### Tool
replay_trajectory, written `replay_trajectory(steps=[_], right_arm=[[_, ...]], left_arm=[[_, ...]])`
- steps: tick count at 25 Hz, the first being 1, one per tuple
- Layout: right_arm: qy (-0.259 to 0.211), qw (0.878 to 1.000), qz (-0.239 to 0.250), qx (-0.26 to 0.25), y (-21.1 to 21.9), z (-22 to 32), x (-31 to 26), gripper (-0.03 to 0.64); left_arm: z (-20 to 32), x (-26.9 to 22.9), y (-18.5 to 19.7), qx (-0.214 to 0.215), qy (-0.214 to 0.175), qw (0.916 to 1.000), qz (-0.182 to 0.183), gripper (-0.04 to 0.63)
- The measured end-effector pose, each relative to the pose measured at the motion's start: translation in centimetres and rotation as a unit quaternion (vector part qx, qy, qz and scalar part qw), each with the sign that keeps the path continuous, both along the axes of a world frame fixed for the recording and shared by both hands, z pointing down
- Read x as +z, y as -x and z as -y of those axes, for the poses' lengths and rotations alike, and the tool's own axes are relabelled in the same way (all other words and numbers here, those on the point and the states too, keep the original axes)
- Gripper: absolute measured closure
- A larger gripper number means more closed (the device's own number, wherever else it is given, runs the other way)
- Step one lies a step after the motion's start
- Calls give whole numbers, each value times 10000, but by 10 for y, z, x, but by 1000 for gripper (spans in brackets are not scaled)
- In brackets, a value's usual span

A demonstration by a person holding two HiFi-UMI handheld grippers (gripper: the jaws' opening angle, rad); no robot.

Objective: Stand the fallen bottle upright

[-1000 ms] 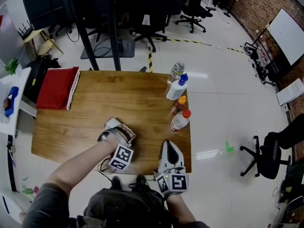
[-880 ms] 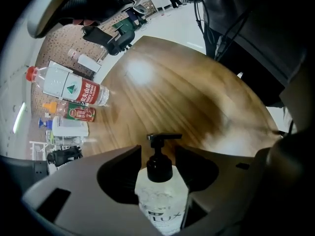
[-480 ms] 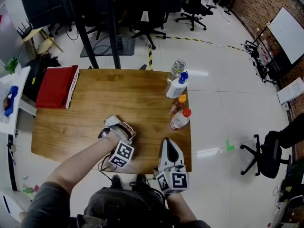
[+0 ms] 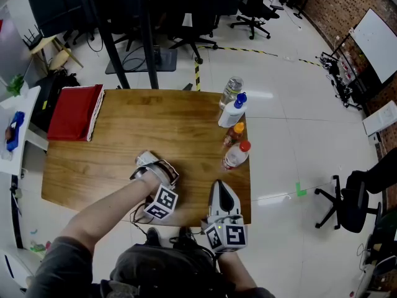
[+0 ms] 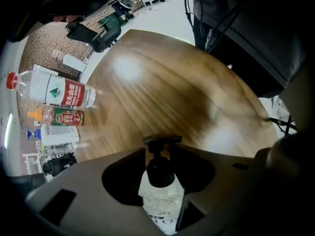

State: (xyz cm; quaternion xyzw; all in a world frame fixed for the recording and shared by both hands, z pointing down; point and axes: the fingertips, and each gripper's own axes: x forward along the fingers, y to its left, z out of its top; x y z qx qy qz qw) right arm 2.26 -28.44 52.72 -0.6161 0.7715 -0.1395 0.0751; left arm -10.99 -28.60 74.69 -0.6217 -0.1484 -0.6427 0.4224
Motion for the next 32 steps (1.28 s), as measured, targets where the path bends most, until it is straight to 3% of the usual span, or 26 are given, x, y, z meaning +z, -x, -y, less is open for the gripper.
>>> replay_trajectory(steps=[4,11,19,28,32], right_arm=[[-5,10000,37,15,0,-1,1,617],[-5,10000,29,11,4,-6,-1,617],[-39,10000,8,-6,9,-11,-6,617],[-64,9999,-64,-118,26,-16,-14,617],[-112,9998,-80,-162,34,-16,-19,617]], left_arm=[[-2,1,2,185,-160,9997,-64,422],[-2,-1,5,-6,-253,9995,-209,426],[-2,-15,11,-206,-668,9959,-575,426],[-1,-43,28,-927,-624,9871,-1149,426],[5,-61,38,-1396,-609,9759,-1562,426]])
